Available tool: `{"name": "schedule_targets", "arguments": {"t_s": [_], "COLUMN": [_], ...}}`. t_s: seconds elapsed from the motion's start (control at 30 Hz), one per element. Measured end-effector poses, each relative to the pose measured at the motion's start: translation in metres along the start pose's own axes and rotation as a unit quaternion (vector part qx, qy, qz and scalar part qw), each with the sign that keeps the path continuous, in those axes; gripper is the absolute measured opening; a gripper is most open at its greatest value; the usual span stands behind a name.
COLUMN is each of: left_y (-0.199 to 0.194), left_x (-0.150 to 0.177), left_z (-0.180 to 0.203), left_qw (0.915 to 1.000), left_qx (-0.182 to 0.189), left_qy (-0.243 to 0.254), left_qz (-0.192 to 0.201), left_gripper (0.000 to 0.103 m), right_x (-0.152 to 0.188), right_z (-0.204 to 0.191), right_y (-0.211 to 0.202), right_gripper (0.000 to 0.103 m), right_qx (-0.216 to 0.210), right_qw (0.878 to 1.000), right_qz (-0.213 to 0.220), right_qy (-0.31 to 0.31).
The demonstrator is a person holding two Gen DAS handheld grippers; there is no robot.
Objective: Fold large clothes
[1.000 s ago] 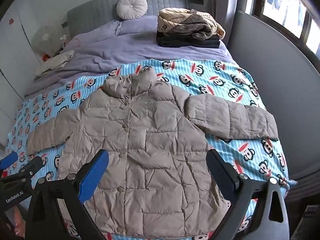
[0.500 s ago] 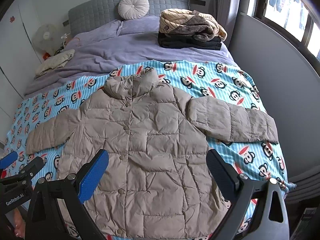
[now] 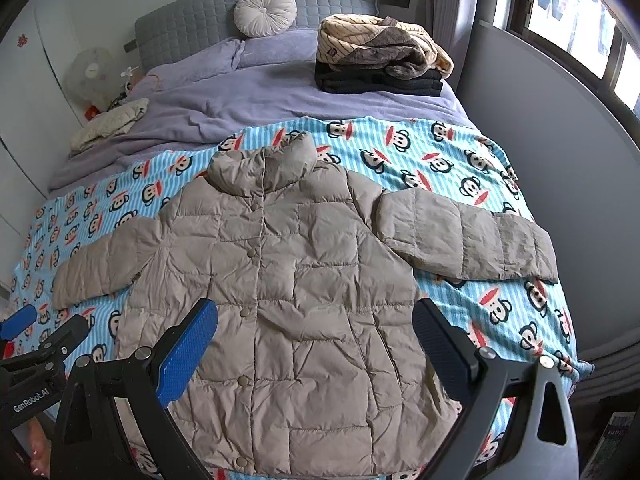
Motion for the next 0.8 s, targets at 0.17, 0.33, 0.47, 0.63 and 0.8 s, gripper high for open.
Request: {"name": "schedule_targets", "arguments": {"t_s": [0.17,0.33,0.47,0.63,0.8], "left_y": [0.002,0.0021,0.0026,0.0026,0.0032], "left_x": [0.0037,0.0032,0.0046,0.0042,0.0066], "left_z": [0.0003,0.0002,-0.0006,-0.0007,-0.0002], "left_qw": [1.0,1.0,1.0,1.0,1.0], "left_qx": [-0.001,0.0,0.0,0.0,0.0], "left_qy": [-0.003,-0.001,0.0,-0.001,0.0], "left_qz": [-0.002,-0.002,-0.002,-0.002,-0.003], "left_gripper": [0.103,0.103,0.103,0.103,0.103], "right_x": [0.0003,0.0002,0.0006,0.0005,0.0005], "right_z": [-0.001,-0.0016,-0.0009,-0.0013,-0.0012], "right_y": [0.0004,0.0,0.0012,0.0015,0.0017], "right_gripper": [0.099,0.099,0.099,0.099,0.099], "right_qx": [0.0,0.0,-0.001,0.0,-0.001], "right_qw": [1.0,1.0,1.0,1.0,1.0], "right_qz": [0.0,0.0,-0.001,-0.001,-0.002], "right_qy": [-0.001,-0.001,-0.001,0.0,0.0]}}
Point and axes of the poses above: each gripper's, at about its wrist camera, not at the fingertips, and y roughly the way its jaws point, z to its right, x to its underside, the point moved 7 cm from there along y, roughly the way its jaws point, and after that the axes turned 4 degrees about -z, right-handed, at the moved point
